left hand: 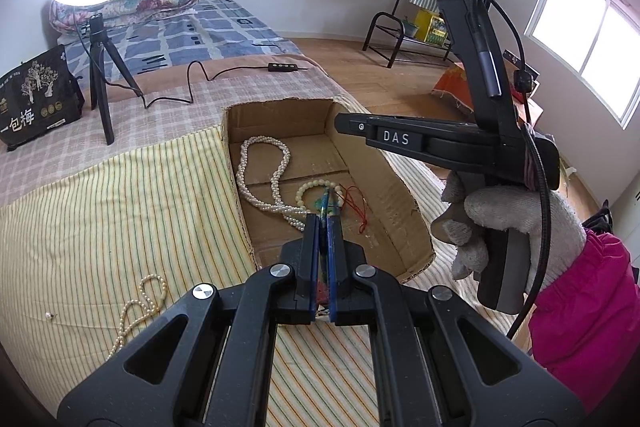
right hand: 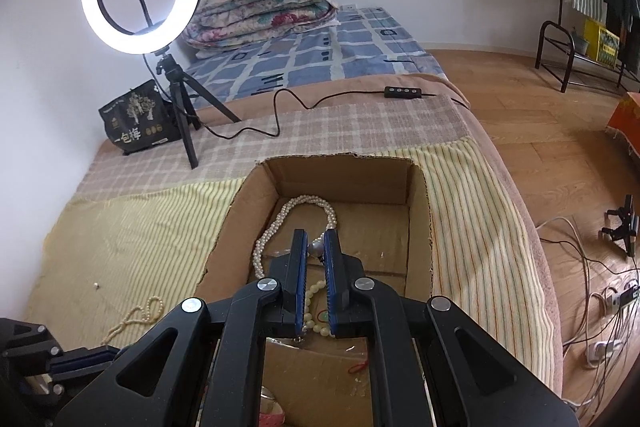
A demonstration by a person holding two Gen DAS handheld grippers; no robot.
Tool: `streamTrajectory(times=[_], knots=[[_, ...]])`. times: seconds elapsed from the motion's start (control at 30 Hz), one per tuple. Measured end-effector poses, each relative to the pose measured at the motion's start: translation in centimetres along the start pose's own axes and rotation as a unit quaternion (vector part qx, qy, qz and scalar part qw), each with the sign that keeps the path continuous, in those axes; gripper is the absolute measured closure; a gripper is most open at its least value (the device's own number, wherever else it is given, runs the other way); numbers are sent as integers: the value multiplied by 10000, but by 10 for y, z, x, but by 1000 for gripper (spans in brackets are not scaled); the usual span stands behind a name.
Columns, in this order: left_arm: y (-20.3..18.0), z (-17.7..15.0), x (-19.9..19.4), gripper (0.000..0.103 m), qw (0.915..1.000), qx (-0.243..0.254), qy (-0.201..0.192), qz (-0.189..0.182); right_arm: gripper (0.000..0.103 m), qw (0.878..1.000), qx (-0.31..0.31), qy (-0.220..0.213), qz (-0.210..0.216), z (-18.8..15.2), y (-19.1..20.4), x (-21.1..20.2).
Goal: Organize jewelry
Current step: 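Open the left tool to drop the bangle while the right tool releases the earring, then move both open tools back to the pearl strand and second earring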
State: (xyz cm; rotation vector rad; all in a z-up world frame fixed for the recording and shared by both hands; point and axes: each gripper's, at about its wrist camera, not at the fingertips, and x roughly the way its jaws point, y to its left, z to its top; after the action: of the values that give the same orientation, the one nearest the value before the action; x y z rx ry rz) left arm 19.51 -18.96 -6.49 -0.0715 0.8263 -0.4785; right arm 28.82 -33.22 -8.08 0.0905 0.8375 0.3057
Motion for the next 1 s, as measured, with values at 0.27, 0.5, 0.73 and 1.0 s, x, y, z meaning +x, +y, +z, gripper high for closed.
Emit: streamTrajectory(times=[0.27, 0.5, 0.73, 1.0], knots=[[-2, -2, 0, 79, 9998, 163, 1, 74, 47, 9998, 77, -61, -165, -1, 0, -3], [-2, -3, -7, 51, 9996, 241, -93, 148, 30, 9991, 108, -90, -399, 0, 0, -5], [-1, -5, -13, 45, 9993, 272, -112, 210, 30, 9990, 77, -66, -445, 0, 4, -7], [5, -7, -29, 35, 9989, 276, -253, 293, 30, 9988, 89, -130, -472, -1, 10, -17]])
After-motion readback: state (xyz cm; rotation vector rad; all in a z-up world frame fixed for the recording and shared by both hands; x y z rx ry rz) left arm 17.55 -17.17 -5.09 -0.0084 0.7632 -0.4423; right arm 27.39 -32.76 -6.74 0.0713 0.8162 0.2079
